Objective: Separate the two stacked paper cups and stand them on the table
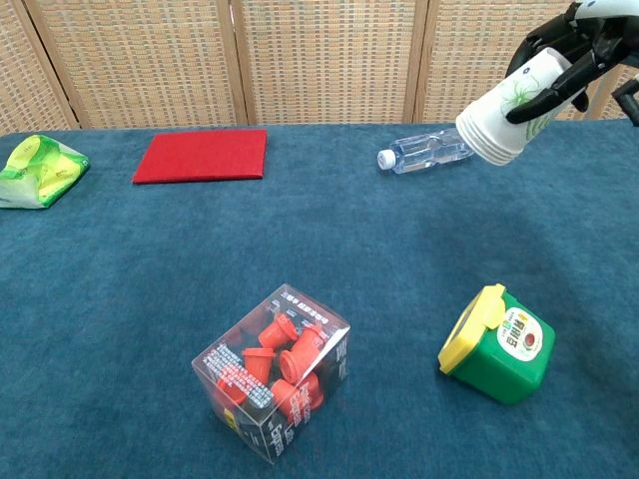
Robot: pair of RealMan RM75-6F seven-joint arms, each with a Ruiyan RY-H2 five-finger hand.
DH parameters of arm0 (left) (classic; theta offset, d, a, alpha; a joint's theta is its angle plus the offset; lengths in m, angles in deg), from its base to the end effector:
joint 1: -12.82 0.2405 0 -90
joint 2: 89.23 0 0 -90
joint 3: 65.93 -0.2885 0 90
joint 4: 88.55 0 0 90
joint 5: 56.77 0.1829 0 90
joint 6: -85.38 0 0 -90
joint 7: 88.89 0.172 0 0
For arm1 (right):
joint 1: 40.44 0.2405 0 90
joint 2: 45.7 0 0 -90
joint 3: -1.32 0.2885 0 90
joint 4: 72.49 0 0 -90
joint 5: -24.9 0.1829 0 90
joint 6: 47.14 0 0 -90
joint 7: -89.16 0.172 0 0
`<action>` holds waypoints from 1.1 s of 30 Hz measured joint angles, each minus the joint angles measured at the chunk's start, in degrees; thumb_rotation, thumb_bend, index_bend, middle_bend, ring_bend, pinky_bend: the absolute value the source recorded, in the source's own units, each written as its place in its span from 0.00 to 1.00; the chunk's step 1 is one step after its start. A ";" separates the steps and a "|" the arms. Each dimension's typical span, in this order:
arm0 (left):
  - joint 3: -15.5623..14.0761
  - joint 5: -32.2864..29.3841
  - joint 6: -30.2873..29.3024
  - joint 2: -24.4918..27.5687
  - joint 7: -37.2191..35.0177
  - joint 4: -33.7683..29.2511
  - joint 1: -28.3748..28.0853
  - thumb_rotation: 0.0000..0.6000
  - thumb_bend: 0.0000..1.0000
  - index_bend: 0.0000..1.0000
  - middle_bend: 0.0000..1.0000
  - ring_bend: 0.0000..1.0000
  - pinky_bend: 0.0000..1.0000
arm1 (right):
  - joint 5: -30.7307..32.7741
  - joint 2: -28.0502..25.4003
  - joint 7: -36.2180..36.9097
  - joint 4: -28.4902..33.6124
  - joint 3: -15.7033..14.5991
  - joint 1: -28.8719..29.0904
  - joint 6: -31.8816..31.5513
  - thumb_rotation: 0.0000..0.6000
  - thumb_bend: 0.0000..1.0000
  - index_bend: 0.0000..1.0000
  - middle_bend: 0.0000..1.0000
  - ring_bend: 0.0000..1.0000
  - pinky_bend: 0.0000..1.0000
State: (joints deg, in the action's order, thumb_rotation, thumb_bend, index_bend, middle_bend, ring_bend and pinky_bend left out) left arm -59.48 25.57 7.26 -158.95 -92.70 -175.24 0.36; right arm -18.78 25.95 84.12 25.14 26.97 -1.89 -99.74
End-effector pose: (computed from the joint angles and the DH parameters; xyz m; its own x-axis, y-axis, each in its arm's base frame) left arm -0.3218 0.2658 0.1683 0.3214 0.0144 0.9468 0.9455 -0.0607 -0.3200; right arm -0.1812 -0.4181 0.1340 -0.0687 -0.2031 0.9767 -0.9970 -0.0216 -0.0746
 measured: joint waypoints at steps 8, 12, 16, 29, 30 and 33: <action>1.26 0.90 2.26 -1.18 -10.61 -2.98 -2.64 1.00 0.29 0.00 0.00 0.00 0.00 | 0.24 -1.84 3.02 1.56 -0.12 0.07 1.09 1.00 0.22 0.74 0.62 0.47 0.73; 2.42 0.60 5.57 -2.05 -17.53 -4.43 -5.23 1.00 0.29 0.00 0.00 0.00 0.00 | 0.21 -1.77 3.65 1.21 -0.69 0.51 1.28 1.00 0.22 0.74 0.62 0.47 0.73; 3.93 -0.77 9.32 -3.60 -24.16 -5.10 -7.94 1.00 0.29 0.04 0.00 0.00 0.00 | 0.24 -1.80 4.48 0.88 -0.88 0.80 1.40 1.00 0.22 0.74 0.62 0.47 0.73; 7.91 -5.87 20.76 -11.00 -36.90 -1.31 -16.92 1.00 0.29 0.11 0.00 0.00 0.00 | 1.43 -2.81 7.85 0.62 0.33 2.28 2.02 1.00 0.22 0.74 0.62 0.47 0.73; 7.95 -5.99 21.08 -11.07 -37.15 -1.19 -17.17 1.00 0.29 0.11 0.00 0.00 0.00 | 1.63 -2.82 7.90 0.55 0.38 2.44 2.02 1.00 0.22 0.74 0.62 0.47 0.73; 8.01 -6.16 21.64 -10.92 -37.42 -0.76 -17.67 1.00 0.29 0.13 0.00 0.00 0.00 | 2.27 -2.73 8.03 0.25 0.57 3.02 1.98 1.00 0.22 0.74 0.62 0.47 0.73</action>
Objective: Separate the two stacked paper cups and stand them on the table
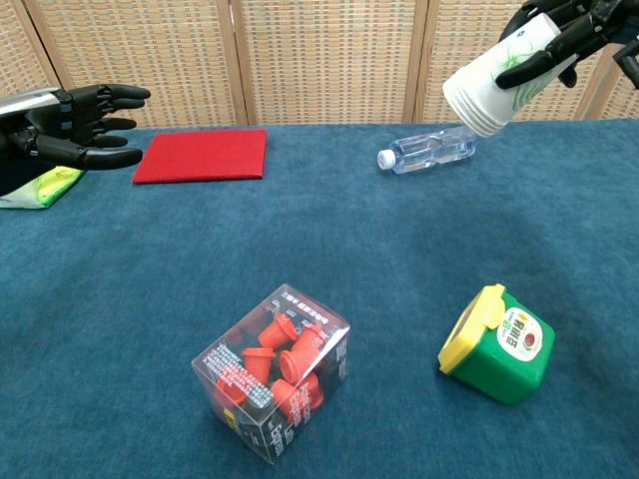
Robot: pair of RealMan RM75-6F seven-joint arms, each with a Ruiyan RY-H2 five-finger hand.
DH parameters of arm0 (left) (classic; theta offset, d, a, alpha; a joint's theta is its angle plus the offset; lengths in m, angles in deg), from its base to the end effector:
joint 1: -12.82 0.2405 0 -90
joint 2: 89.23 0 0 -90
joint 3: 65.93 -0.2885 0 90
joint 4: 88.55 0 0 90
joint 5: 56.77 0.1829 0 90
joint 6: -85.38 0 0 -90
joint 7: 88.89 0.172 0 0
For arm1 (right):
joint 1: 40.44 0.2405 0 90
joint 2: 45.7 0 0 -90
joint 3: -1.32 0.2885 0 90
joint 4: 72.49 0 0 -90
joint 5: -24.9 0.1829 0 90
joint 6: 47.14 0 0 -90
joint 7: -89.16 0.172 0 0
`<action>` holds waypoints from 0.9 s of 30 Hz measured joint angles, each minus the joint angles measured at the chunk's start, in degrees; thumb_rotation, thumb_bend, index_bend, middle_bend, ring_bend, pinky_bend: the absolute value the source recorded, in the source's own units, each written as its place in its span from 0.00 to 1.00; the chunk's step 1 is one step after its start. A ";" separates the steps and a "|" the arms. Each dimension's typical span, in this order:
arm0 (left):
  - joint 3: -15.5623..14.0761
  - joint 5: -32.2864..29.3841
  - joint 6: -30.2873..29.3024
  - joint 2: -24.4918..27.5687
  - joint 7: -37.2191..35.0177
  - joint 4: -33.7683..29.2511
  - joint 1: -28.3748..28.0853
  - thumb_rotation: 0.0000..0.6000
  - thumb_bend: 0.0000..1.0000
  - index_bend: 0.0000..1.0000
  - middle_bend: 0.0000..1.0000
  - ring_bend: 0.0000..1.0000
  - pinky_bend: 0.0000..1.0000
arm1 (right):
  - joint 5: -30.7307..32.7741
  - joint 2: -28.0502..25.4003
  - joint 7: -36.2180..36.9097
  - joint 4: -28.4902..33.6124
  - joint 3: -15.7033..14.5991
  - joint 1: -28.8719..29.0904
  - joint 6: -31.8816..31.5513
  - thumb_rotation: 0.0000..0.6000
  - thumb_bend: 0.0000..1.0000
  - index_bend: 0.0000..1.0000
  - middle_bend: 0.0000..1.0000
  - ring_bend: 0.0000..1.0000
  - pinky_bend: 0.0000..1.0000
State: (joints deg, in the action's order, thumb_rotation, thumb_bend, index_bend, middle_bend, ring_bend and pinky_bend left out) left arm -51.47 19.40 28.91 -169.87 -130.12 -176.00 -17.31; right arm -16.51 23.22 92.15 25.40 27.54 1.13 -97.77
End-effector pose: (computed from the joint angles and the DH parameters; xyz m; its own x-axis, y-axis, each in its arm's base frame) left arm -0.2164 0.3612 0.0655 -0.4712 0.3584 0.8060 0.8528 -0.0481 0.5200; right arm -0.1639 -0.4297 0.1481 -0.1910 -0.2146 0.9578 -0.9796 -0.0196 -0.1998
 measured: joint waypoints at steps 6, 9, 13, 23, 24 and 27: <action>0.06 -0.10 0.78 0.56 -0.87 0.60 -0.62 1.00 0.29 0.13 0.00 0.00 0.00 | 1.45 0.87 0.06 -1.16 0.32 1.61 0.31 1.00 0.22 0.74 0.62 0.47 0.73; 0.33 -0.27 1.18 0.14 -2.33 1.14 -1.11 1.00 0.29 0.14 0.00 0.00 0.00 | 2.49 2.01 0.23 -2.03 0.54 2.74 0.43 1.00 0.22 0.74 0.62 0.47 0.73; 0.86 -0.40 1.73 -1.34 -4.34 2.53 -2.14 1.00 0.29 0.14 0.00 0.00 0.00 | 3.19 2.89 0.20 -2.40 0.69 3.75 0.36 1.00 0.22 0.74 0.62 0.47 0.73; 0.89 -0.11 3.37 -4.91 -7.64 7.20 -4.45 1.00 0.29 0.16 0.00 0.00 0.00 | 5.82 5.16 1.22 -2.26 1.67 6.20 0.67 1.00 0.22 0.74 0.62 0.47 0.73; 0.85 -0.07 3.42 -5.15 -8.04 7.61 -4.52 1.00 0.29 0.16 0.00 0.00 0.00 | 6.01 5.54 1.23 -2.42 1.73 6.52 0.66 1.00 0.22 0.74 0.62 0.47 0.73; 0.87 0.10 3.53 -5.77 -9.66 8.49 -4.82 1.00 0.29 0.17 0.00 0.00 0.00 | 6.38 6.70 1.12 -2.86 1.79 7.49 0.45 1.00 0.22 0.74 0.62 0.47 0.73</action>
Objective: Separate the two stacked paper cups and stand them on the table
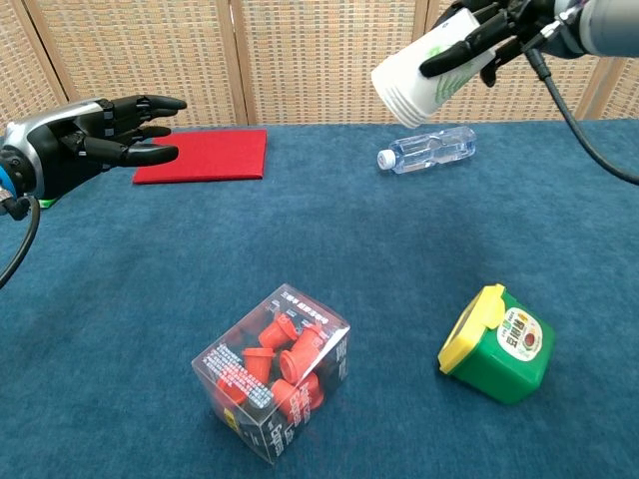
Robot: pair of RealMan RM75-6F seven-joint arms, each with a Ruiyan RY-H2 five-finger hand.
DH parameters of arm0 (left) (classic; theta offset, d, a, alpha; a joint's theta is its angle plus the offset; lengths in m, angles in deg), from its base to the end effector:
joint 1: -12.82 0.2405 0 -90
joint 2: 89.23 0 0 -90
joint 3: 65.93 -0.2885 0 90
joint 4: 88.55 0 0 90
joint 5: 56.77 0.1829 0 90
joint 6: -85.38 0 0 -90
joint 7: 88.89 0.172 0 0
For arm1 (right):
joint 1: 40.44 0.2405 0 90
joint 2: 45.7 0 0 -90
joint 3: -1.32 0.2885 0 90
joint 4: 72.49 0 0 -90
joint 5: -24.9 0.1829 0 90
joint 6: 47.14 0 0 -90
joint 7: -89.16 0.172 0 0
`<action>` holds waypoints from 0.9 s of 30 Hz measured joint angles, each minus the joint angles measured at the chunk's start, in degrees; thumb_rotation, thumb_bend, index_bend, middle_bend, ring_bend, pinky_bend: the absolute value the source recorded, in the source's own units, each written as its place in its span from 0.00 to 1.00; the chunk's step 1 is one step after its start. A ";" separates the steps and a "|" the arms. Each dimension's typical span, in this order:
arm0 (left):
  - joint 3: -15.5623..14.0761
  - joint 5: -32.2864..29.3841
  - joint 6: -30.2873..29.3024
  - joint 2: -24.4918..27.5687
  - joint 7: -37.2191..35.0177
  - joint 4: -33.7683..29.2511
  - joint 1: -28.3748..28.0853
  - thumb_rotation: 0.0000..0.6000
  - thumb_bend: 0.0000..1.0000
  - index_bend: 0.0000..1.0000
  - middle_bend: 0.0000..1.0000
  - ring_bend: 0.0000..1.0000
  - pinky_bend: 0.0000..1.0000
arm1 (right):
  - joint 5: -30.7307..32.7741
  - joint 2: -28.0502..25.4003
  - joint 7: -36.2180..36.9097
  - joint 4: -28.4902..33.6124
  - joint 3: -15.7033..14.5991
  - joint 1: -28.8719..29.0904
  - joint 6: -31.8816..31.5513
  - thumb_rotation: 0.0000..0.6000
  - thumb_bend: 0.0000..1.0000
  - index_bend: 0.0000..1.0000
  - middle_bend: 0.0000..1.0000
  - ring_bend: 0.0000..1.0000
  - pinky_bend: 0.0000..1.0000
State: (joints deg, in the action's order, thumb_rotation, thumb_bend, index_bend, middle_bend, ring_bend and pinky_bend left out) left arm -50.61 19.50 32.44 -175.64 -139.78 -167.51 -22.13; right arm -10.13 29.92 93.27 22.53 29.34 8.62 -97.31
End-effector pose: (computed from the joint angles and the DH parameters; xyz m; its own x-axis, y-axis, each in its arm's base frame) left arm -0.2036 0.3878 0.0344 -0.5608 0.3984 0.7258 0.7897 -0.0061 0.6135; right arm -0.1152 -0.4511 0.1093 -0.3211 -0.2735 0.9067 -0.9404 -0.0211 -0.3394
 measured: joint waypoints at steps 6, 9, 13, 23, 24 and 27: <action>0.92 0.33 0.03 -1.60 -5.92 0.93 -0.83 1.00 0.29 0.23 0.00 0.00 0.00 | 0.84 2.31 -0.63 -1.30 -0.23 1.81 -0.20 1.00 0.22 0.74 0.62 0.47 0.73; 1.38 0.41 0.57 -2.70 -10.16 1.71 -1.44 1.00 0.29 0.27 0.00 0.00 0.00 | 1.30 2.98 -1.18 -1.76 -0.57 2.35 -0.33 1.00 0.22 0.74 0.62 0.47 0.73; 1.92 0.97 1.27 -4.66 -16.54 3.69 -2.55 1.00 0.29 0.34 0.00 0.00 0.00 | 1.64 3.33 -1.62 -1.95 -0.86 2.67 -0.58 1.00 0.22 0.74 0.62 0.47 0.73; 2.03 2.76 2.05 -11.46 -22.03 11.60 -6.44 1.00 0.29 0.40 0.00 0.00 0.00 | 1.41 3.00 -1.34 -1.77 -1.16 2.38 -0.45 1.00 0.22 0.74 0.62 0.47 0.73; 2.05 2.83 2.10 -11.85 -22.22 11.90 -6.79 1.00 0.29 0.40 0.00 0.00 0.00 | 1.36 2.93 -1.25 -1.76 -1.17 2.32 -0.40 1.00 0.22 0.74 0.62 0.47 0.73; 2.13 2.99 2.20 -12.80 -22.53 12.56 -7.63 1.00 0.29 0.41 0.00 0.00 0.00 | 1.26 2.82 -1.15 -1.76 -1.27 2.21 -0.29 1.00 0.22 0.74 0.62 0.47 0.73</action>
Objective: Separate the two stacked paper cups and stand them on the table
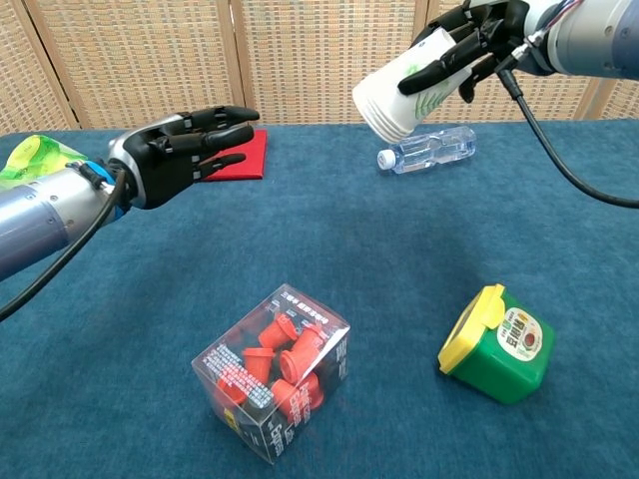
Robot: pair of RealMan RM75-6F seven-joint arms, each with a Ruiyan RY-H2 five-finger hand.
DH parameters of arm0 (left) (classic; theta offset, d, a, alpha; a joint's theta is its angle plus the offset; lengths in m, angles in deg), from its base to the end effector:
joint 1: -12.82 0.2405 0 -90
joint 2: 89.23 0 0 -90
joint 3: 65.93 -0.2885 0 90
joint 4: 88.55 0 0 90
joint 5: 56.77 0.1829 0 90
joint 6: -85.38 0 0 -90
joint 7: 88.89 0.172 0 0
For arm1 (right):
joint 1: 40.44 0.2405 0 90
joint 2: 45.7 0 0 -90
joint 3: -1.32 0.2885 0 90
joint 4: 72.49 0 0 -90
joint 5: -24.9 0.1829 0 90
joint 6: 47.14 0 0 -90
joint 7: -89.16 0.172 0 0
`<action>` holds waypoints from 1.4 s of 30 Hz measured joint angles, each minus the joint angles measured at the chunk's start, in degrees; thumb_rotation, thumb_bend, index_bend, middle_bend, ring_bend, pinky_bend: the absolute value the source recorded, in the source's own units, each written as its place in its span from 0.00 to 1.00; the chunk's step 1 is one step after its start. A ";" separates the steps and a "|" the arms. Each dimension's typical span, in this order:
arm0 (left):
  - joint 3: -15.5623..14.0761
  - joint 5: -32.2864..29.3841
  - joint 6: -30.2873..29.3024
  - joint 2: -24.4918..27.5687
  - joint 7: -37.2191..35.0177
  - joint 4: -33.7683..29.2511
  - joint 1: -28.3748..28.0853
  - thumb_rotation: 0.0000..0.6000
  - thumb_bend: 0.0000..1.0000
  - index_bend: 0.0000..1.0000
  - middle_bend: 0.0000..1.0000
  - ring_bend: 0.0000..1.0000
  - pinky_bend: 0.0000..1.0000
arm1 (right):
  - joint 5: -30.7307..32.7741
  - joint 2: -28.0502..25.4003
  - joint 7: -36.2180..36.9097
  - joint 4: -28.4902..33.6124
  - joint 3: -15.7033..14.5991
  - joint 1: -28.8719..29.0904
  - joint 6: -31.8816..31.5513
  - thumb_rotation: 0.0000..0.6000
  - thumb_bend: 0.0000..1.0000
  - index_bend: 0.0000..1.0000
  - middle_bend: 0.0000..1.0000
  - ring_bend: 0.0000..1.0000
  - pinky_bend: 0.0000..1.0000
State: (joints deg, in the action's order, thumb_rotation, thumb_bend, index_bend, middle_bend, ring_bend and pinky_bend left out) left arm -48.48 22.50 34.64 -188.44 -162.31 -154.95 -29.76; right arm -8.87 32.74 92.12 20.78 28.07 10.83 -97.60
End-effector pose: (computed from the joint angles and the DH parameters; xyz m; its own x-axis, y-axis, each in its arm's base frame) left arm -0.1501 0.4123 -0.0317 -0.7729 0.4674 0.4292 0.5302 0.1041 0.8415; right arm -0.1072 -0.4535 0.0886 -0.3104 -0.2999 0.9021 -0.9438 -0.0161 -0.3301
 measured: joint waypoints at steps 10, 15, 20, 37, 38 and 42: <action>1.52 -0.67 0.72 -3.12 2.20 0.65 -3.78 1.00 0.29 0.45 0.00 0.00 0.00 | -0.46 -1.18 0.71 0.71 -0.12 -0.82 0.28 1.00 0.22 0.74 0.62 0.47 0.73; 2.14 -1.68 1.03 -4.39 3.91 0.97 -4.84 1.00 0.29 0.46 0.00 0.00 0.00 | -0.94 -1.87 0.91 1.26 -0.28 -1.23 0.37 1.00 0.22 0.74 0.62 0.47 0.73; 2.87 -3.34 1.29 -6.30 5.82 2.29 -5.72 1.00 0.29 0.46 0.00 0.00 0.00 | -1.52 -2.65 1.52 1.67 -0.41 -1.81 0.69 1.00 0.22 0.74 0.62 0.47 0.73; 3.95 -4.37 1.86 -9.84 8.34 5.44 -8.16 1.00 0.37 0.46 0.00 0.00 0.00 | -2.37 -3.17 2.67 1.34 -1.21 -2.60 1.40 1.00 0.22 0.74 0.62 0.47 0.73; 4.05 -4.52 1.89 -10.10 8.40 5.72 -8.27 1.00 0.37 0.46 0.00 0.00 0.00 | -2.38 -3.11 2.70 1.25 -1.27 -2.58 1.48 1.00 0.22 0.74 0.62 0.47 0.73; 4.40 -5.01 2.32 -10.92 8.28 6.37 -8.72 1.00 0.37 0.46 0.00 0.00 0.00 | -2.45 -3.08 2.73 1.12 -1.40 -2.54 1.61 1.00 0.22 0.74 0.62 0.47 0.73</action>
State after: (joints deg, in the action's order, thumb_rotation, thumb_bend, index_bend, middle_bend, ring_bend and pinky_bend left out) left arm -44.07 17.48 36.97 -199.36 -154.03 -148.57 -38.48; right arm -11.32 29.66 94.85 21.90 26.67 8.29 -95.99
